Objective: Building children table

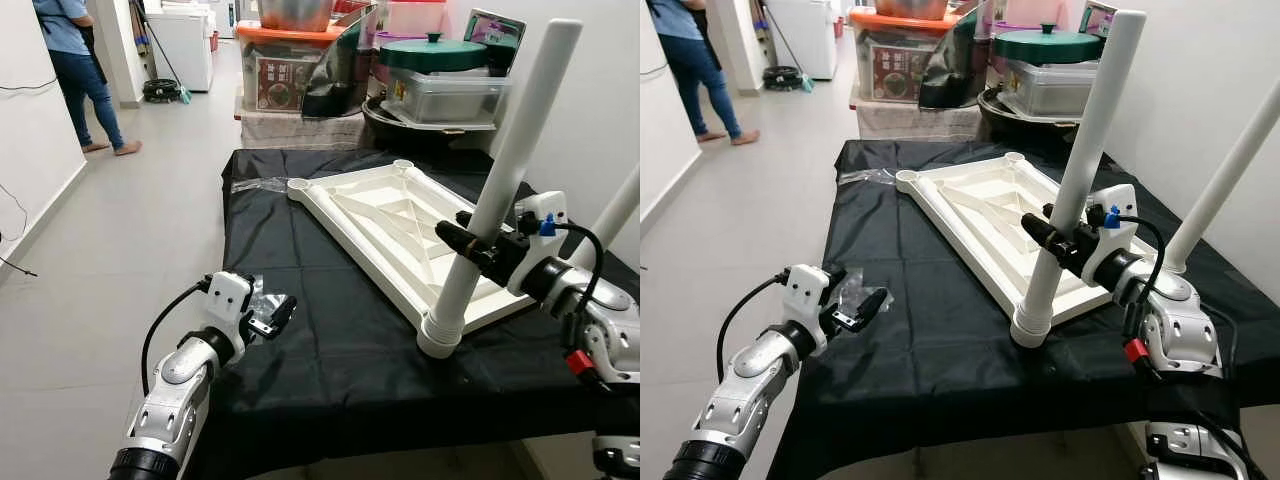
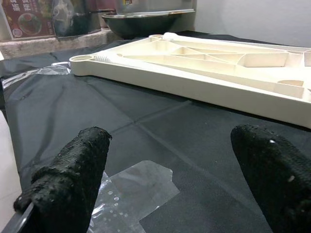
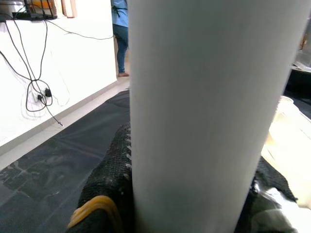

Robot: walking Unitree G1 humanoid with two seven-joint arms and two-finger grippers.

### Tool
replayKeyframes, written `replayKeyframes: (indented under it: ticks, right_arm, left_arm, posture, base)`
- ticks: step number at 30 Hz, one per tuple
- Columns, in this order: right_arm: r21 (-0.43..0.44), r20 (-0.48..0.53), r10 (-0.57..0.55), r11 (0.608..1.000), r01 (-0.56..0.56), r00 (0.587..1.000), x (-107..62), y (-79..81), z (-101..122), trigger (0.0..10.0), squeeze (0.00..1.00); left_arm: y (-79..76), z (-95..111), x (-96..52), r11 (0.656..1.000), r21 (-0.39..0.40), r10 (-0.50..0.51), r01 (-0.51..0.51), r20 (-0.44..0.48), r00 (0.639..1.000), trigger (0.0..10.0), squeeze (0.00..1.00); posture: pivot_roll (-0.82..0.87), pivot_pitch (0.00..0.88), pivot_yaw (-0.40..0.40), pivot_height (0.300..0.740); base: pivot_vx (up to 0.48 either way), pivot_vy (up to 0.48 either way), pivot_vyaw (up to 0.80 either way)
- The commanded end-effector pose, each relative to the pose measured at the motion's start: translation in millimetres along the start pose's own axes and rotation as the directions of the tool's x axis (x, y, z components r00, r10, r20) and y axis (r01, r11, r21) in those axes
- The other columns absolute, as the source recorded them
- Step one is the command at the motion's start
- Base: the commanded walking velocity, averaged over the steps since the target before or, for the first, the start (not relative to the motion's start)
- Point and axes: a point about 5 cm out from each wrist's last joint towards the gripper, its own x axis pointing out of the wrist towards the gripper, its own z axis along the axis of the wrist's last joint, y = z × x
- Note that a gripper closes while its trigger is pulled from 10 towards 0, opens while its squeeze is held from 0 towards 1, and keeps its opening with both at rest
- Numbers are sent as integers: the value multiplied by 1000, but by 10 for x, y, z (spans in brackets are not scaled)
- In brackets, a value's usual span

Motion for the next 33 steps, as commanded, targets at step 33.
replayKeyframes:
  ticks: [33]
  right_arm:
    - [92,-193,-647,737,670,738,65,665,-769,0,0]
  left_arm:
    - [-17,-53,-20,1000,12,19,-19,-14,1000,10000,0]
  posture:
    - [11,0,-83,740]
  base:
    - [0,0,0]
